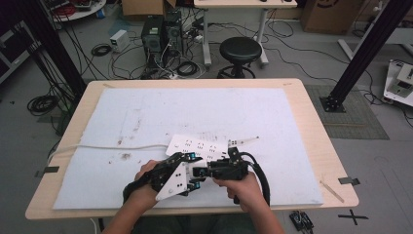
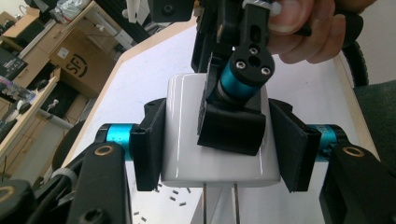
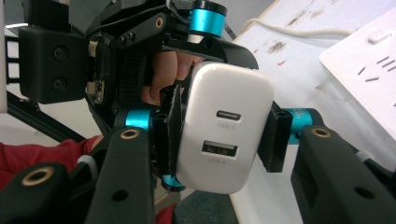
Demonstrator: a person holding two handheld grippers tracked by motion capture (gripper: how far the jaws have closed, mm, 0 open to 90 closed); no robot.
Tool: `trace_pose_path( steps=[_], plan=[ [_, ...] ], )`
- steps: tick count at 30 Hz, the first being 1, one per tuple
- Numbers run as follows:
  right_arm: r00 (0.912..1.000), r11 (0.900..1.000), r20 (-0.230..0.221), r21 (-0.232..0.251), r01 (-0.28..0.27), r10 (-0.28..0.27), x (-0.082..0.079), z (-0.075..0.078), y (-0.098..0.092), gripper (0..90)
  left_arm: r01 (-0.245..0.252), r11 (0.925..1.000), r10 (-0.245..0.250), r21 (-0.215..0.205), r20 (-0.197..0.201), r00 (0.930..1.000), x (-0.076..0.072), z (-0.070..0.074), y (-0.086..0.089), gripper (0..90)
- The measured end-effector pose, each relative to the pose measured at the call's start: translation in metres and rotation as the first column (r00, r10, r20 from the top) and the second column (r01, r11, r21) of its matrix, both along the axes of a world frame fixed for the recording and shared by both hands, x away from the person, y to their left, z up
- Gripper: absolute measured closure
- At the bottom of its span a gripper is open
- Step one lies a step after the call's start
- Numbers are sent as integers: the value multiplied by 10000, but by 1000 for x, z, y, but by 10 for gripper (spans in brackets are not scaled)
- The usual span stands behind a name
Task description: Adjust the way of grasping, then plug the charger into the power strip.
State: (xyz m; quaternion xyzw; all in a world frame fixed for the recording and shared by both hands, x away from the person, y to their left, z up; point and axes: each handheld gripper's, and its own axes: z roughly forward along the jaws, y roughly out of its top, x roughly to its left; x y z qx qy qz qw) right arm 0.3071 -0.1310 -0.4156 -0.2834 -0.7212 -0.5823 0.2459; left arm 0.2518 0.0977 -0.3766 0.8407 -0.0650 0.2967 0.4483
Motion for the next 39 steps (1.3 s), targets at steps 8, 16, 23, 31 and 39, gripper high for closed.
trace_pose_path(
  steps=[8,16,23,31,39],
  plan=[
    [9997,9997,-63,-25,231,-231,2,0,-7,631,-436,9975,410,-547,-480,9980,1,0,3,310],
    [9949,9955,387,-158,934,-927,1,6,-31,631,-878,9929,767,-801,-1323,9882,0,10,26,259],
    [9847,9885,961,-269,1486,-1454,3,15,-45,631,-1819,9776,1504,-1056,-2539,9555,16,22,55,258],
    [9751,9820,1378,-504,1819,-1736,5,21,-51,631,-2771,9523,2211,-1283,-3361,9155,40,33,87,188],
    [9683,9774,1695,-737,1979,-1833,8,20,-53,631,-3383,9322,2675,-1286,-3849,8834,50,29,106,188]
  ],
)
